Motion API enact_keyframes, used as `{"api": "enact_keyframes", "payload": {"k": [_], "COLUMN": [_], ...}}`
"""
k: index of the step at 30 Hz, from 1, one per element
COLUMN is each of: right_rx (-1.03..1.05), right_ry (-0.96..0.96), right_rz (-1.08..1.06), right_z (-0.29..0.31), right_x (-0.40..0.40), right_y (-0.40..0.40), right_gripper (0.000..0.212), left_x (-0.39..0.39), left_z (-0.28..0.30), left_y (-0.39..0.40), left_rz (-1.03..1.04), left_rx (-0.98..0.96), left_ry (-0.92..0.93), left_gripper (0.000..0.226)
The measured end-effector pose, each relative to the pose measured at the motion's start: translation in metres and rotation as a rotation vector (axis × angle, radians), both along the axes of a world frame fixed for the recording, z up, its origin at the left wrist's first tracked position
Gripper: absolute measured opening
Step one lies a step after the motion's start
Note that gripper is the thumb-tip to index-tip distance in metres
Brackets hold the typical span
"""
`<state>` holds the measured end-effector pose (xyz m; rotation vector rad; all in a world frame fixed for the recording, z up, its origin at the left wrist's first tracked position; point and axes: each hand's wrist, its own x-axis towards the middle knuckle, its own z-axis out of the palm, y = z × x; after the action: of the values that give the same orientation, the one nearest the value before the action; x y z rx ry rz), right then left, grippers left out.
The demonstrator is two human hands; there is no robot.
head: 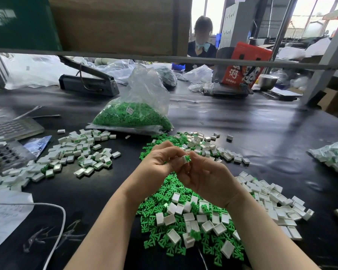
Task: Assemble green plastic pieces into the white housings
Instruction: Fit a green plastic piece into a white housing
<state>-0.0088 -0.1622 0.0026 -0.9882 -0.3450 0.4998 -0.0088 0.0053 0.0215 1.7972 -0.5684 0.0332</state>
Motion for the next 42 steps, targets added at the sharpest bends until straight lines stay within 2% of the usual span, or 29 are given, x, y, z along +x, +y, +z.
{"api": "enact_keyframes", "payload": {"k": [5,8,12,15,21,28,32,37,42], "right_rx": [0.02,0.017,0.034,0.021,0.026,-0.001,0.053,0.072,0.06], "right_ry": [-0.002,-0.017,-0.041,-0.073,-0.074,-0.068,-0.045,-0.066,-0.095], "right_rz": [0.001,-0.003,-0.001,0.003,0.004,0.019,0.032,0.054,0.067], "right_z": [0.0011,0.0005,-0.0011,-0.001,-0.0003,-0.002,-0.0044,-0.0055,-0.0057], "right_x": [-0.0001,-0.0007,0.0006,0.0004,-0.0006,-0.0004,0.0013,0.0026,0.0037], "right_y": [0.0011,0.0014,0.0005,0.0009,0.0009,-0.0005,-0.0001,-0.0008,-0.002], "right_gripper": [0.046,0.042,0.058,0.057,0.067,0.052,0.06,0.053,0.062], "left_x": [-0.0022,-0.0025,-0.0022,-0.0028,-0.0043,-0.0039,-0.0037,-0.0039,-0.0033], "left_z": [0.0005,0.0006,0.0011,0.0015,0.0044,0.0037,0.0033,0.0034,0.0039], "left_y": [-0.0022,-0.0026,-0.0038,-0.0033,-0.0025,-0.0017,-0.0032,-0.0036,-0.0039], "left_rz": [-0.013,-0.017,-0.018,-0.026,-0.043,-0.041,-0.039,-0.044,-0.056], "left_rx": [-0.028,-0.036,-0.039,-0.042,-0.036,-0.007,-0.007,-0.046,-0.076], "left_ry": [0.015,0.013,-0.003,0.007,0.033,0.056,0.052,0.062,0.056], "left_gripper": [0.014,0.014,0.013,0.013,0.015,0.014,0.014,0.016,0.016]}}
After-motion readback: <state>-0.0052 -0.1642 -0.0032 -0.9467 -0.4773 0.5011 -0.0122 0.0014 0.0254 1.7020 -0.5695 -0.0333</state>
